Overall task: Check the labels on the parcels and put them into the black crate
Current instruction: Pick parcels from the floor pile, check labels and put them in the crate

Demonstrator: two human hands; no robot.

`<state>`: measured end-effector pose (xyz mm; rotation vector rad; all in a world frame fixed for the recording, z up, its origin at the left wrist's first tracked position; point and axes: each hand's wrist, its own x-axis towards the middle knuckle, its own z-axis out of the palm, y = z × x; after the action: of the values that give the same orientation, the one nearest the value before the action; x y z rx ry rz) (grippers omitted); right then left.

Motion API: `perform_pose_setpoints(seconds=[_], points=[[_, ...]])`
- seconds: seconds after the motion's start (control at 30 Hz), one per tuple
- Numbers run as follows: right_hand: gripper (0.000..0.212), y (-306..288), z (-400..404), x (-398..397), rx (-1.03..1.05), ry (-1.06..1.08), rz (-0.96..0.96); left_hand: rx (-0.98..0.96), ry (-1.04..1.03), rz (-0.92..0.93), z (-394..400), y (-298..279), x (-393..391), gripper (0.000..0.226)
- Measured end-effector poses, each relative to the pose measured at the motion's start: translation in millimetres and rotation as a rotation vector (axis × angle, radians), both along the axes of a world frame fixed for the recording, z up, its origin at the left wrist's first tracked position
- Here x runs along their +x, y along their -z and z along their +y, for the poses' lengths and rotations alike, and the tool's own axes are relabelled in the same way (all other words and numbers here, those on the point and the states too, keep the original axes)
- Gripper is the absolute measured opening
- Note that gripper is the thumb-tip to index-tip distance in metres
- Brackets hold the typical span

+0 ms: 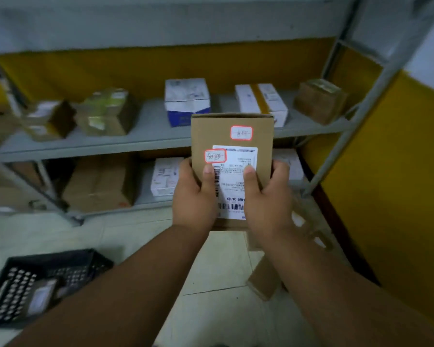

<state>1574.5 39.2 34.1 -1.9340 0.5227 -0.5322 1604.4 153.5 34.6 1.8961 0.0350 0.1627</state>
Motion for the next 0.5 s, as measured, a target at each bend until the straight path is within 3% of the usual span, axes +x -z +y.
perform_pose_setpoints(seconds=[0.17,0.3,0.5], points=[[0.027,-6.7,128.3,21.3,-0.050,-0.263,-0.028,-0.005,-0.161,-0.014,143.8,-11.1,-15.0,0.027],[0.027,5.1,293.2,28.4,-0.073,-0.420,-0.086,0.108,-0.396,0.032,307.7,-6.0,-29.9,0.014],[0.033,13.6,504.0,12.6,-0.054,-0.598,-0.086,0.254,-0.589,0.079,513.2,-18.4,-59.3,0.023]])
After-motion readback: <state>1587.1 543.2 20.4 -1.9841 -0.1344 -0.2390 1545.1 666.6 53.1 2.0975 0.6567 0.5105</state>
